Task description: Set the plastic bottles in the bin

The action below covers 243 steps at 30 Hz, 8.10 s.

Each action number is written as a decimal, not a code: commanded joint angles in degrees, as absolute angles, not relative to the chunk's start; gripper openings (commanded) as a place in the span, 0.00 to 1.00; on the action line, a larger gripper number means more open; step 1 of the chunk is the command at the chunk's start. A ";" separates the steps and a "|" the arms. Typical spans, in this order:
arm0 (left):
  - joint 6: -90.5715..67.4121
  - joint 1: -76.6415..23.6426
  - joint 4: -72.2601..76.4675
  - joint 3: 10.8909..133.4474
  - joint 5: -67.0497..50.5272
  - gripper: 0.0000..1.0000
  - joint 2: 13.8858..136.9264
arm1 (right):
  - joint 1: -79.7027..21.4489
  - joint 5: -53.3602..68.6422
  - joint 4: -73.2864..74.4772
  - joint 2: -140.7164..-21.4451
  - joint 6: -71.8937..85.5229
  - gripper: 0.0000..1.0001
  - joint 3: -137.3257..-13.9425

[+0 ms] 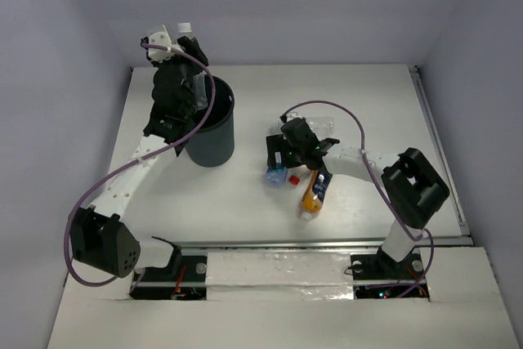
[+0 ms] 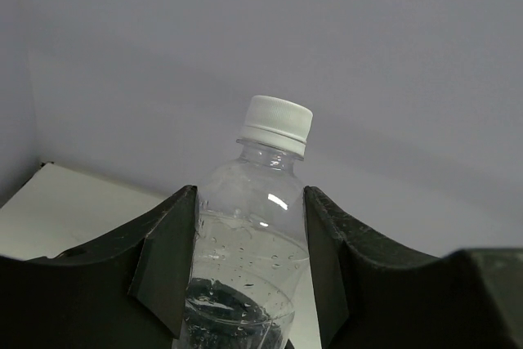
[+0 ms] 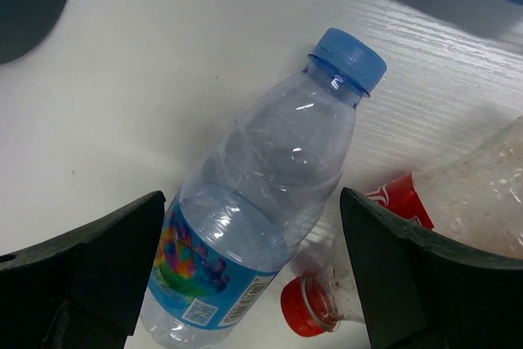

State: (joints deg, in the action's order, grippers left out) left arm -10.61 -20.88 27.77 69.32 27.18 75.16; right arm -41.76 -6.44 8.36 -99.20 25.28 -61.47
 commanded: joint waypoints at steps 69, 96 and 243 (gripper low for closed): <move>-33.93 -21.88 15.83 39.81 -1.93 0.26 28.39 | -49.04 -1.93 -7.65 -118.99 14.25 0.53 -124.44; -29.19 -29.51 17.49 46.23 -16.01 0.41 37.86 | -49.04 -10.97 -15.29 -98.02 10.73 0.34 -99.69; -3.43 -18.46 47.99 56.08 28.30 0.49 76.91 | -26.98 -0.62 -18.71 -90.18 38.05 0.54 -41.93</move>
State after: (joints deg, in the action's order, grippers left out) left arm -2.68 -18.63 44.03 56.69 27.46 79.75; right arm -27.16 -3.03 -12.91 -90.11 36.82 -42.72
